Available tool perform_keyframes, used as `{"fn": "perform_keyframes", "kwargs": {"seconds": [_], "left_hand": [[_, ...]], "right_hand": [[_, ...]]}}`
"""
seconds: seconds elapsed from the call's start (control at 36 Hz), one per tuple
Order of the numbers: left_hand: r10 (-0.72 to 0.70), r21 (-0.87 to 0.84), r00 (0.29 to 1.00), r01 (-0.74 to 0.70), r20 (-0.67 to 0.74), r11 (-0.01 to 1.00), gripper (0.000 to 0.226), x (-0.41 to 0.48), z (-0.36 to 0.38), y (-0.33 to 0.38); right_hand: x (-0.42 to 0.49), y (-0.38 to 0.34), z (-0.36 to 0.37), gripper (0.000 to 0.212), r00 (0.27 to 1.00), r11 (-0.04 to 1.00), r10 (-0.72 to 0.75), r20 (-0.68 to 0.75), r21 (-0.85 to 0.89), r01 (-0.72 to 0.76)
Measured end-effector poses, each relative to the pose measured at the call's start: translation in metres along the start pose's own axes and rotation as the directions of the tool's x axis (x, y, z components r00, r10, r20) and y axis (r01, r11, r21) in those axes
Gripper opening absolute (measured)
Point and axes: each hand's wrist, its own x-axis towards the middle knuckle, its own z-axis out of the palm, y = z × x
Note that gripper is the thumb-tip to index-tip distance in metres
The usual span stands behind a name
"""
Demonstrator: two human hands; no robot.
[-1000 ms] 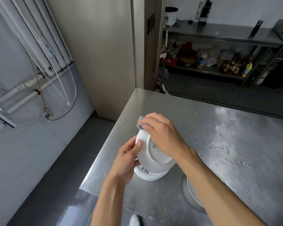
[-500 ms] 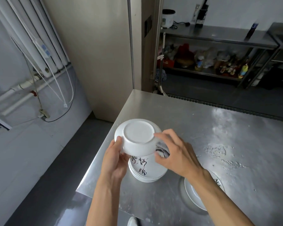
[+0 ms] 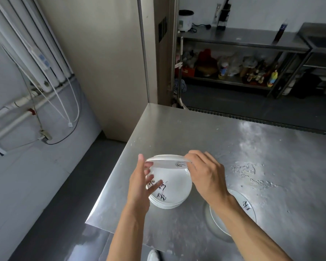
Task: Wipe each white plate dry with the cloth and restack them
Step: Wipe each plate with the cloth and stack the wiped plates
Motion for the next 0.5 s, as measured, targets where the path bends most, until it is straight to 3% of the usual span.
{"fn": "perform_keyframes", "kwargs": {"seconds": [0.08,0.17,0.31,0.5], "left_hand": [[0.164,0.161,0.985,-0.170,0.049,0.972,0.044,-0.002,-0.004,-0.006],[0.216,0.245,0.960,-0.255,0.176,0.935,0.027,0.002,-0.012,-0.016],[0.245,0.253,0.916,-0.331,0.318,0.909,0.046,0.005,-0.013,-0.023],[0.214,0.215,0.922,-0.291,0.323,0.932,0.063,-0.001,0.005,-0.037]], "right_hand": [[0.002,0.005,-0.006,0.004,0.988,0.979,0.149,0.047,0.136,-0.154],[0.004,0.013,-0.008,0.012,0.935,0.910,0.330,0.127,0.221,-0.351],[0.001,0.033,-0.007,0.042,0.833,0.769,0.483,0.269,0.324,-0.551],[-0.012,0.066,-0.021,0.036,0.686,0.608,0.610,0.396,0.321,-0.726]]}}
